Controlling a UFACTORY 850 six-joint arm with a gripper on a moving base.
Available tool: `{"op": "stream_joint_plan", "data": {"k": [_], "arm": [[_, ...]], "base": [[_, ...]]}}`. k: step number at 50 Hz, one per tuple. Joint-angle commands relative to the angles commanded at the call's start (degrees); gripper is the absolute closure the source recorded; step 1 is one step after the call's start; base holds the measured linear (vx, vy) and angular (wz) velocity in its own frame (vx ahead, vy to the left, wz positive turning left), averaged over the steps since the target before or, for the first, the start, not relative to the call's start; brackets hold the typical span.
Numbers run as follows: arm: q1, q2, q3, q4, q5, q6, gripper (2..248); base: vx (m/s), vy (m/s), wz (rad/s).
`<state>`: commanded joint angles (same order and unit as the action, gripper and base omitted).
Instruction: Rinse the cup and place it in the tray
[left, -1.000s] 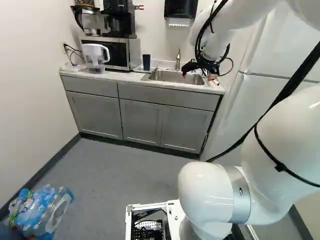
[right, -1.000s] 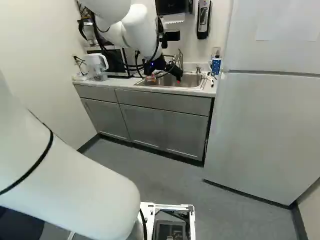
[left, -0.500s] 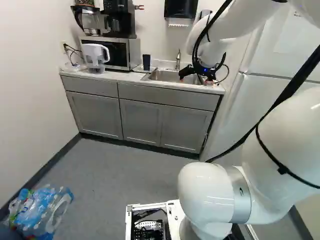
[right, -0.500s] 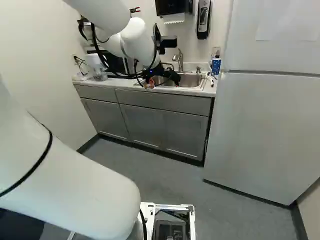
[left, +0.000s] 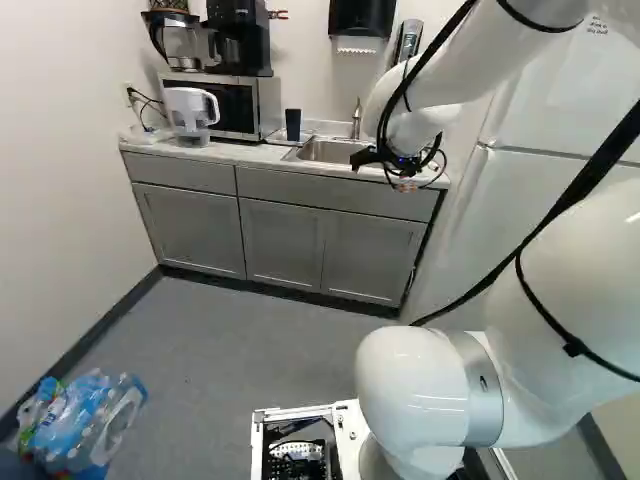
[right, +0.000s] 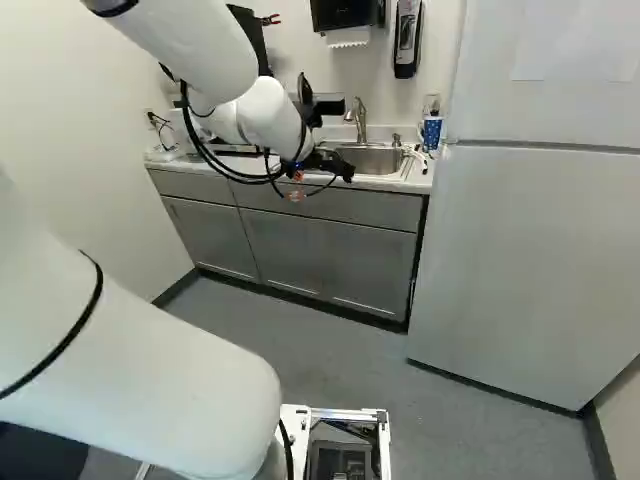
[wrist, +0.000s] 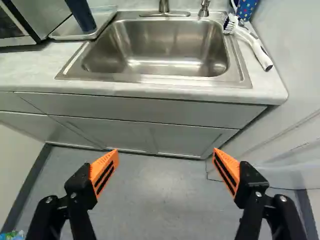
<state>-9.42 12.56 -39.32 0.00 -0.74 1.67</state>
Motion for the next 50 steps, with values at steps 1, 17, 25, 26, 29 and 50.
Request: {"op": "stream_joint_plan", "data": {"k": [1,17,25,26,29,50], "arm": [[0.1,0.04,0.37,0.0,0.54,-0.02,3],[1.87,0.68,6.81,0.0,10.07,-0.33,3],[2.86,1.05,10.44,0.0,15.43,-0.51,3],[2.99,1.09,10.89,0.0,16.1,-0.53,3],[3.35,1.23,12.22,0.0,18.07,-0.6,3],[5.63,2.06,20.53,0.0,30.34,-1.0,3]], "base": [[0.0,0.0,0.0],[0.0,0.0,0.0],[0.0,0.0,0.0],[0.0,0.0,0.0],[0.0,0.0,0.0],[0.0,0.0,0.0]]}}
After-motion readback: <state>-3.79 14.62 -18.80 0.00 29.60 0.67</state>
